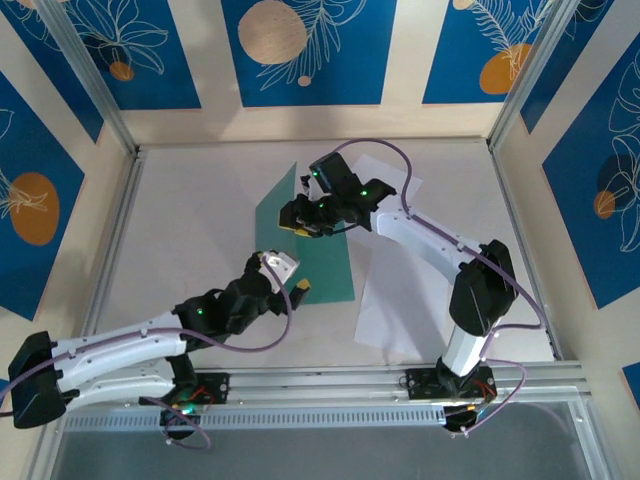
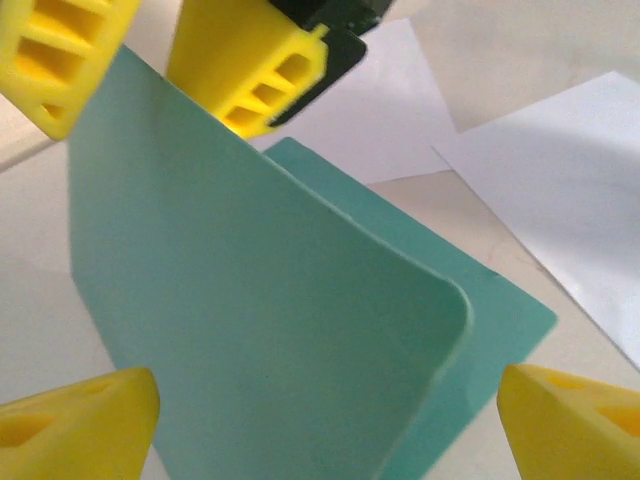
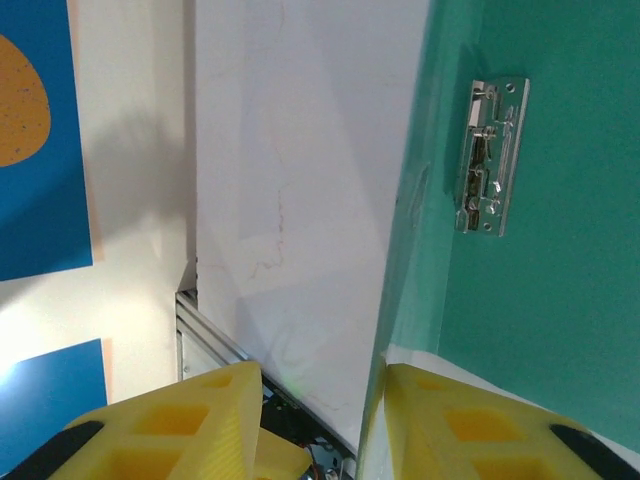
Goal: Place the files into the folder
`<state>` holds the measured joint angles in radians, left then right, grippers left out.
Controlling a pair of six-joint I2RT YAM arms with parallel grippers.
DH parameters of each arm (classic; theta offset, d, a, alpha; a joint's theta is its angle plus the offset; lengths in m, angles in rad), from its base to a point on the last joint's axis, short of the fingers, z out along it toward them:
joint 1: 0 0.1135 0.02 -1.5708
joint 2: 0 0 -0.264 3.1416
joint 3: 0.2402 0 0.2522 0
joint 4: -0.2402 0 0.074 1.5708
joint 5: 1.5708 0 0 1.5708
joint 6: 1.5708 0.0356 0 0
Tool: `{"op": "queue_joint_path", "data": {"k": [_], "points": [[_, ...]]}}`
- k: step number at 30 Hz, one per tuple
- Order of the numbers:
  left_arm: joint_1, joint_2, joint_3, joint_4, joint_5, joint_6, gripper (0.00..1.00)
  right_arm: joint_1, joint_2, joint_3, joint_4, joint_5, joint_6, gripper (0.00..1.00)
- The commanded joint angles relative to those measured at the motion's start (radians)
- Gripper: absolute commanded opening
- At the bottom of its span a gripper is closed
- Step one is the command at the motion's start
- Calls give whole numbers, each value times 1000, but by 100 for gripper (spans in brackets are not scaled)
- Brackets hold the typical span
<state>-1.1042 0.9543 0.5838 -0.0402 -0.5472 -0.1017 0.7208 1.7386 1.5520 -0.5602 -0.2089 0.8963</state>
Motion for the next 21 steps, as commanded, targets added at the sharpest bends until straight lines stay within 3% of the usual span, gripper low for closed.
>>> {"op": "queue_joint_path", "data": {"k": [1,10,17,21], "points": [[-11,18,-13,74,-158,8,87,5,17,30,12,-44,22,39],[-11,38,-29,100,-256,-20,66,5,34,62,16,-58,24,42],[-11,35,-37,123,-313,-30,36,6,61,105,16,-69,24,43],[-10,29,-49,151,-346,-38,26,5,76,148,3,-63,13,46]]}}
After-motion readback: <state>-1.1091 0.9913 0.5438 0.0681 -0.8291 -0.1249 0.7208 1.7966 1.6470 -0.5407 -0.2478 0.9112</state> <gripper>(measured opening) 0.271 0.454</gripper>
